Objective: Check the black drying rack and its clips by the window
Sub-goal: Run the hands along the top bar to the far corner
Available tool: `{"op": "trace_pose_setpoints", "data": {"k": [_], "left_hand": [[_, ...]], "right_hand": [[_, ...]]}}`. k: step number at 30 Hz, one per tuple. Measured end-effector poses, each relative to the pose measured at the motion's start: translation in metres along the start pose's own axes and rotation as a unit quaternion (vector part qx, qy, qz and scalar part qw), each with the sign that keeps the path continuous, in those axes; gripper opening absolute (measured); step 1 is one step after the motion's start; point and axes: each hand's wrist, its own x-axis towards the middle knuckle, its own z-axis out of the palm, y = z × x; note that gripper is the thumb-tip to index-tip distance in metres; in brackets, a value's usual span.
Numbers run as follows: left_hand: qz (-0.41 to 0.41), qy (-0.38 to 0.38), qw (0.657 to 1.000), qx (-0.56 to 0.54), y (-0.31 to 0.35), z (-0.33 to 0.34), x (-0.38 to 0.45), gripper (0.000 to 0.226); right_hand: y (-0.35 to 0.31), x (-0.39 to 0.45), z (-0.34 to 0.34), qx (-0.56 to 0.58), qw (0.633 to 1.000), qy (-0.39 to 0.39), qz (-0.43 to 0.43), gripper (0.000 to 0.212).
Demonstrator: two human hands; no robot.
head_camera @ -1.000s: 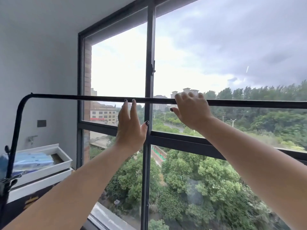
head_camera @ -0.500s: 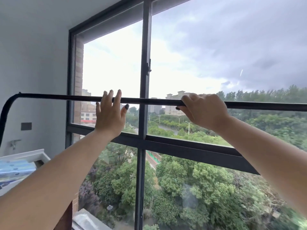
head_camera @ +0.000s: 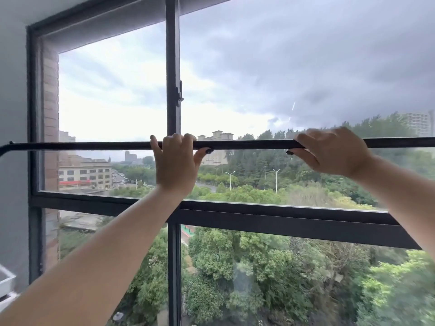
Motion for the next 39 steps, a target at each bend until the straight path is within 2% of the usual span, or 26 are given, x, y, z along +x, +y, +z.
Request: {"op": "trace_pose_setpoints", "data": {"k": [11, 17, 22, 25, 27, 30, 32, 35, 37, 39], "left_hand": [[-0.002, 0.01, 0.995, -0.095, 0.085, 0.056, 0.031, 0.054], [0.017, 0.007, 0.994, -0.105, 0.124, 0.085, 0.03, 0.051], [0.028, 0.065, 0.993, -0.098, 0.142, 0.098, 0.026, 0.049], [0.03, 0.093, 0.99, -0.101, 0.139, 0.1, 0.025, 0.05], [0.028, 0.088, 0.989, -0.114, 0.133, 0.099, 0.024, 0.05], [0.037, 0.079, 0.983, -0.16, 0.119, 0.096, 0.021, 0.047], [0.077, 0.089, 0.966, -0.23, 0.1, 0.095, 0.018, 0.044], [0.154, 0.099, 0.917, -0.354, 0.072, 0.086, 0.009, 0.041], [0.167, 0.097, 0.894, -0.404, 0.042, 0.077, 0.003, 0.044], [0.147, 0.103, 0.893, -0.413, -0.005, 0.071, -0.001, 0.045]], "right_hand": [[0.076, -0.034, -0.015, -0.059, 0.995, -0.08, 0.015, 0.053], [0.093, -0.064, -0.017, -0.037, 0.99, -0.133, 0.027, 0.052], [0.053, -0.044, -0.007, -0.013, 0.988, -0.144, 0.055, 0.048], [0.009, -0.009, 0.006, 0.025, 0.987, -0.145, 0.065, 0.034], [-0.02, 0.011, 0.016, 0.03, 0.985, -0.149, 0.085, 0.038], [-0.059, 0.028, 0.034, -0.02, 0.979, -0.148, 0.136, 0.051], [-0.085, 0.037, 0.042, -0.071, 0.975, -0.106, 0.183, 0.054], [-0.104, 0.039, 0.045, -0.1, 0.967, -0.069, 0.225, 0.051], [-0.113, 0.041, 0.044, -0.099, 0.957, -0.075, 0.262, 0.051], [-0.132, 0.056, 0.044, -0.093, 0.944, -0.089, 0.305, 0.057]]}}
